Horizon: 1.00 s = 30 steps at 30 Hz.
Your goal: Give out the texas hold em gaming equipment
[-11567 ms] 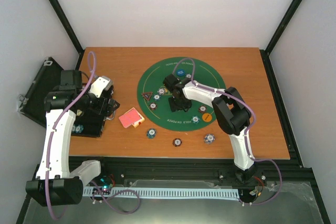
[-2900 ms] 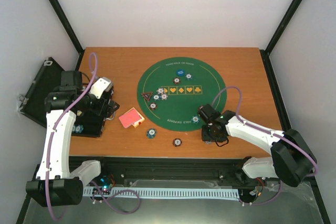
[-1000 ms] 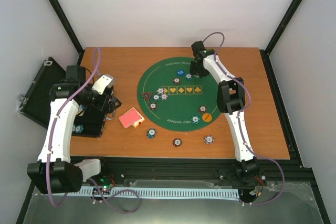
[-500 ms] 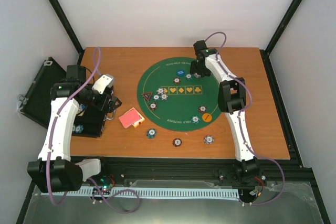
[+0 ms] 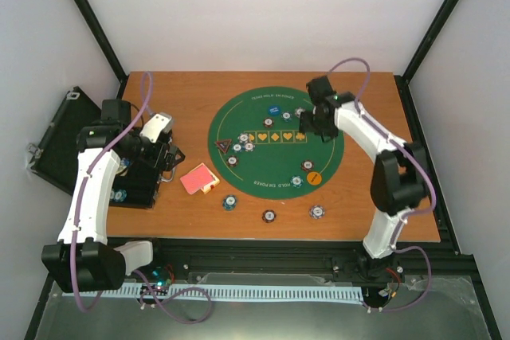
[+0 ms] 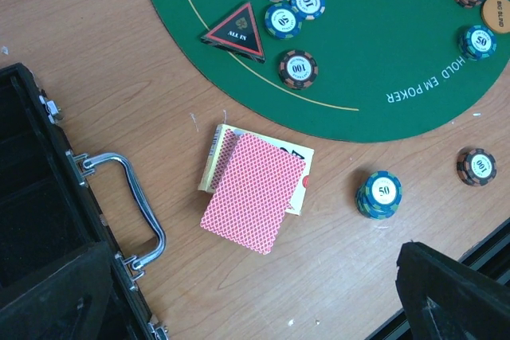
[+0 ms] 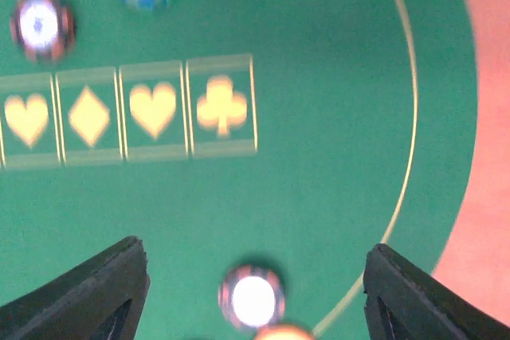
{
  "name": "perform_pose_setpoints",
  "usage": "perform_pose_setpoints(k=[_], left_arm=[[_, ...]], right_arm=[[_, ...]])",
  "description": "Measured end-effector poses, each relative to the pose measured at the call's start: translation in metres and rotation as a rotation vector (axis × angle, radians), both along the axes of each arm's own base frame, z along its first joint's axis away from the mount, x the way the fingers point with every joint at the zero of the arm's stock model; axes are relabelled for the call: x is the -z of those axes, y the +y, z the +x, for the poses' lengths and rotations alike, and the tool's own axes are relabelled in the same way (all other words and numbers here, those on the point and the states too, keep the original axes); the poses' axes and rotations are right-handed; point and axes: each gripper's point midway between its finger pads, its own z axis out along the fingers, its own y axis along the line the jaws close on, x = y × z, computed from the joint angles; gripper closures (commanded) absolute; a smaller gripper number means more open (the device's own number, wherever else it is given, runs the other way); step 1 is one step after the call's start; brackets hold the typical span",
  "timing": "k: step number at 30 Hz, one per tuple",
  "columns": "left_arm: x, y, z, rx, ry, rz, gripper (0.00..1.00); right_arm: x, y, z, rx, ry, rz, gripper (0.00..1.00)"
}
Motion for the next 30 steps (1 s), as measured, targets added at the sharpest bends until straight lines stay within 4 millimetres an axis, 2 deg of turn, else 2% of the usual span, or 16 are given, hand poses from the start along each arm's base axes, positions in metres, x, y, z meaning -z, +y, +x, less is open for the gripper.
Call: perform_pose_setpoints(k=[2, 6, 8, 12, 20, 30], left_arm=[[0.0, 0.0, -0.001, -0.003, 0.0, -0.002, 0.0], [-0.003, -0.001, -0.005, -0.005, -0.01, -0.007, 0.0], [-0.004, -0.001, -0.006, -0.005, -0.013, -0.007, 0.0], [-0.004, -0.003, -0.009, -0.002, -0.016, -0.013, 0.0], [-0.005, -0.004, -0.013, -0.001, -0.017, -0.016, 0.0], [-0.006, -0.004, -0.014, -0.001, -0.021, -0.016, 0.0]], right_arm=[[0.006, 0.004, -0.044, -0.023, 0.024, -0.01, 0.26], [0.019, 0.008, -0.118, -0.058, 0.057, -0.024, 0.25], [0.022, 0.003, -0.145, -0.05, 0.059, -0.025, 0.25], [0.028, -0.008, -0.183, -0.017, 0.055, -0.018, 0.24], [0.064, -0.003, -0.224, -0.007, 0.127, -0.023, 0.24], [0.095, 0.008, -0.24, -0.013, 0.183, -0.024, 0.28]])
